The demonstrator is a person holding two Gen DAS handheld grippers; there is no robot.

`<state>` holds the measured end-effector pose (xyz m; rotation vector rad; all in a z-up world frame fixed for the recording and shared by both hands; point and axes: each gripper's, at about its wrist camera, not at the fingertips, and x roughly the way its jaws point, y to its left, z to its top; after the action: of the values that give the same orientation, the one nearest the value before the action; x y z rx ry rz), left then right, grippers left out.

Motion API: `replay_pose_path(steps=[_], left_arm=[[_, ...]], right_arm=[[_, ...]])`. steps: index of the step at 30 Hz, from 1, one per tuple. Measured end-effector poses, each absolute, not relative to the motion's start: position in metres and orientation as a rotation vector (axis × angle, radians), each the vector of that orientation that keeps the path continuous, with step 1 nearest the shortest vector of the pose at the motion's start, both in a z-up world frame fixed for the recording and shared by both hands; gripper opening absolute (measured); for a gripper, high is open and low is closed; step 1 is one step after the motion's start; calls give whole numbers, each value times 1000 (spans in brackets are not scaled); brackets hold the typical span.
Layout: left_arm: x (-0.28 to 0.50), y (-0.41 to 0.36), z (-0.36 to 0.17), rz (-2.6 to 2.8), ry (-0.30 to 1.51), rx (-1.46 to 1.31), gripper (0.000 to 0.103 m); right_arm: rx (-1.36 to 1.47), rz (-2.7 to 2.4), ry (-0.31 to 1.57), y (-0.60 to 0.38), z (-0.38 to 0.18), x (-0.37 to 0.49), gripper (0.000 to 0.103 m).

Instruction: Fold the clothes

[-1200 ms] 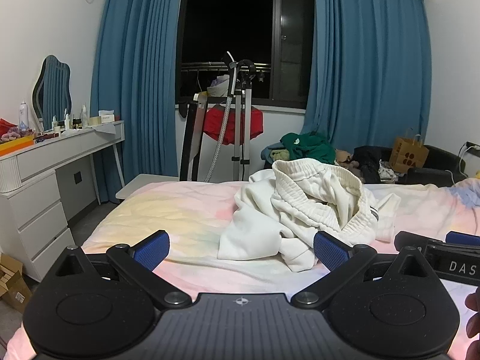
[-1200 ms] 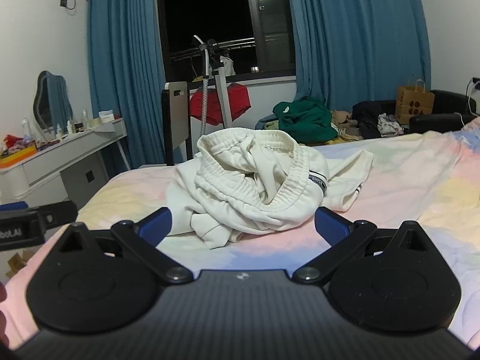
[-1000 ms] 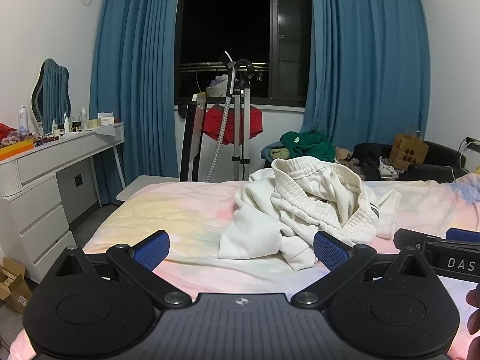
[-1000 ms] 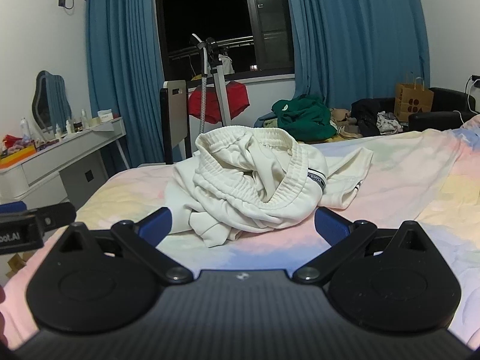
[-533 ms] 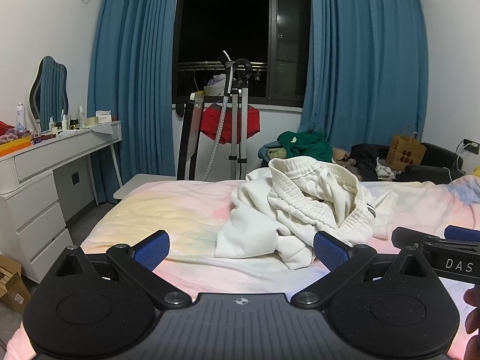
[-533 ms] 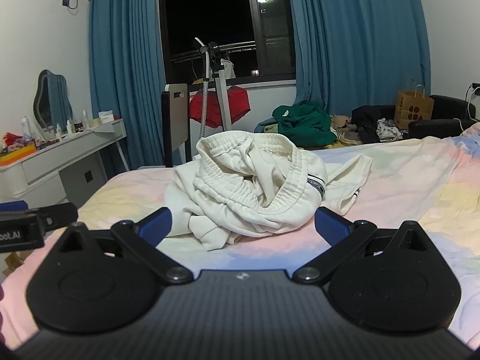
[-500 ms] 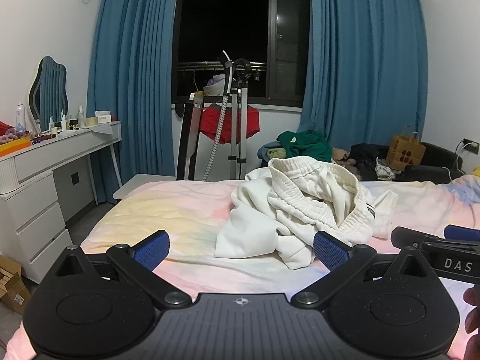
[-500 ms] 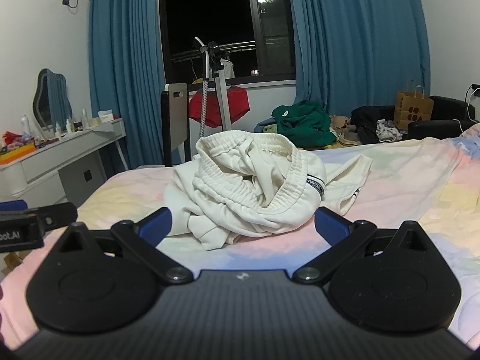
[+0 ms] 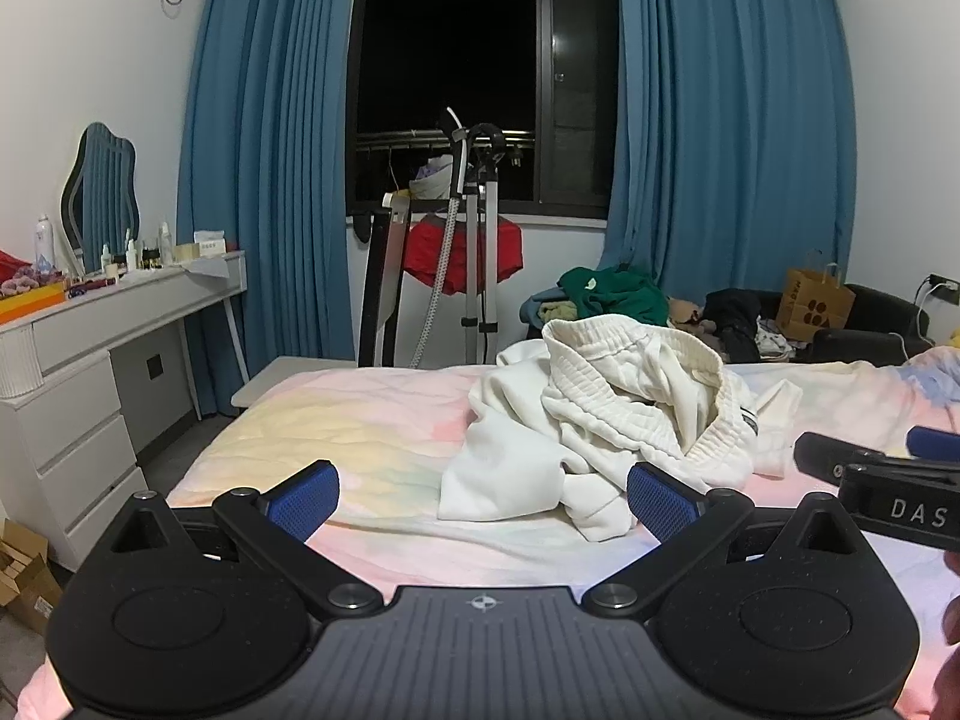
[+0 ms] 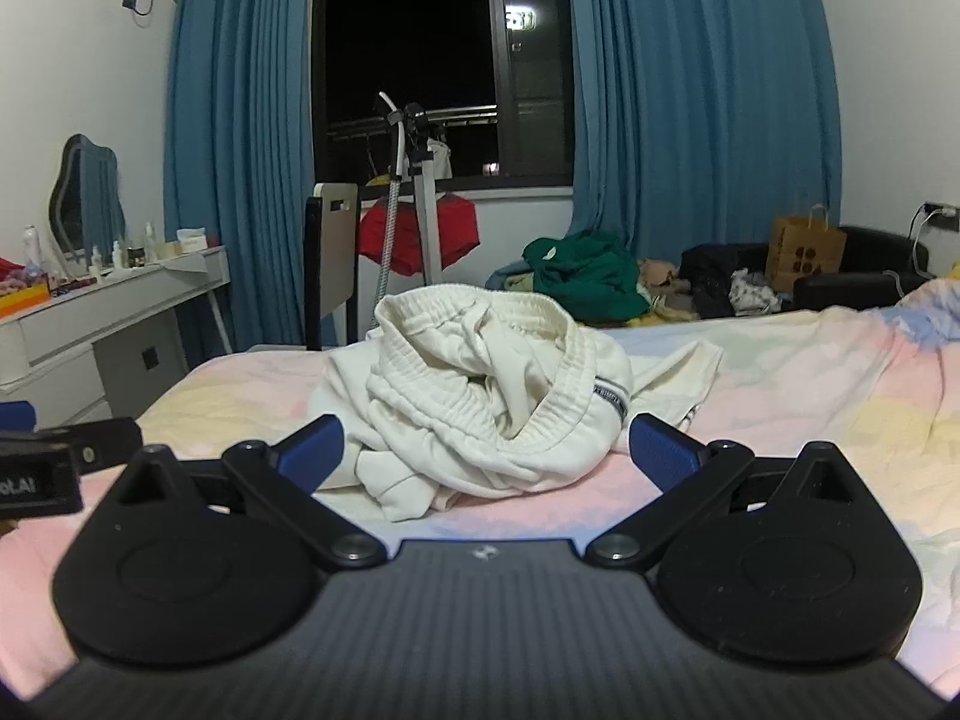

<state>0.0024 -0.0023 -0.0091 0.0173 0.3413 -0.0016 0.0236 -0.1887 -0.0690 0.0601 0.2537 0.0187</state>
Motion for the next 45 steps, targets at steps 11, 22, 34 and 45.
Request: replay_pose_path(steps=[11, 22, 34, 45], left_arm=[[8, -7, -20, -1, 324, 47, 103], [106, -23, -33, -78, 462, -14, 103], [300, -26, -51, -87, 514, -252, 98], [380, -37, -51, -146, 562, -298, 18]], right_arm=[[124, 87, 226, -199, -59, 13, 103], [266, 38, 211, -234, -59, 9, 103], [441, -13, 324, -273, -108, 51, 103], [442, 4, 408, -271, -144, 93, 103]])
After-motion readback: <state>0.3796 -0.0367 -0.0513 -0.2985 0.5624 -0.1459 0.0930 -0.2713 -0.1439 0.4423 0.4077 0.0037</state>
